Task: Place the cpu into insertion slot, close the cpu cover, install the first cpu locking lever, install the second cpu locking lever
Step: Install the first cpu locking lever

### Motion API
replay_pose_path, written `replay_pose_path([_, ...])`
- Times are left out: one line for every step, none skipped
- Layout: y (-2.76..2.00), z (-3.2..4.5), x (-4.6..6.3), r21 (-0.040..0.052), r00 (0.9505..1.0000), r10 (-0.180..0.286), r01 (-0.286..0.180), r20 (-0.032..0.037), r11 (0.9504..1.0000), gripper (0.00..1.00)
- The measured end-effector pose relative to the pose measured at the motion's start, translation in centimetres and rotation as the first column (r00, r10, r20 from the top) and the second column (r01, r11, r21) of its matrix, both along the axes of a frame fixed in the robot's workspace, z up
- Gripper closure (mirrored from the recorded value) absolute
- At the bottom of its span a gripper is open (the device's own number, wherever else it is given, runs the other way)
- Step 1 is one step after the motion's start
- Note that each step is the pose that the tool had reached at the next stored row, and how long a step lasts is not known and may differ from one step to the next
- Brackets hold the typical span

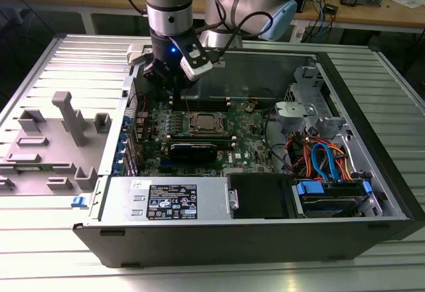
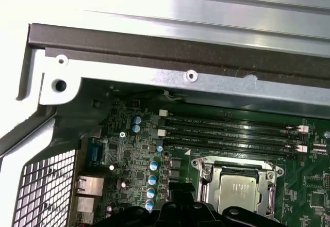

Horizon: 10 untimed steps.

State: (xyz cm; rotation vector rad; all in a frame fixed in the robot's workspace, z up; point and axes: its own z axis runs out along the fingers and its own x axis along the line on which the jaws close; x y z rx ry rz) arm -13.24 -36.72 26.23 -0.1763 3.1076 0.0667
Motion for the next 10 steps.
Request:
replay_pose_path([0.2, -0.02, 0.0, 0.0, 1.0, 0.0, 0.0, -0.0001, 1.0, 0.89])
replay_pose_path([0.54, -0.03, 0.0, -0.0001, 1.0, 0.0, 0.0, -0.0001, 1.0, 0.89])
replay_pose_path([0.77, -0.05, 0.0, -0.0001, 1.0, 0.0, 0.0, -0.0001, 1.0, 0.89])
replay_pose_path([0.87, -0.06, 0.0, -0.0001, 1.0, 0.0, 0.0, -0.0001, 1.0, 0.89])
replay_pose_path([0.98, -0.08, 0.1, 0.0, 1.0, 0.0, 0.0, 0.0, 1.0, 0.89])
replay_pose_path([1.07, -0.09, 0.2, 0.0, 1.0, 0.001, -0.001, -0.0001, 1.0, 0.89])
replay_pose_path([1.12, -0.11, 0.4, 0.0, 1.0, 0.001, -0.001, -0.0001, 1.0, 0.89])
replay_pose_path([1.18, -0.14, 0.8, 0.0, 1.0, 0.0, 0.0, 0.0, 1.0, 0.89])
replay_pose_path([1.19, -0.15, 1.4, -0.0001, 1.0, 0.0, 0.0, -0.0002, 1.0, 0.89])
replay_pose_path([1.19, -0.17, 1.9, 0.0, 1.0, 0.0, 0.0, -0.0002, 1.0, 0.89])
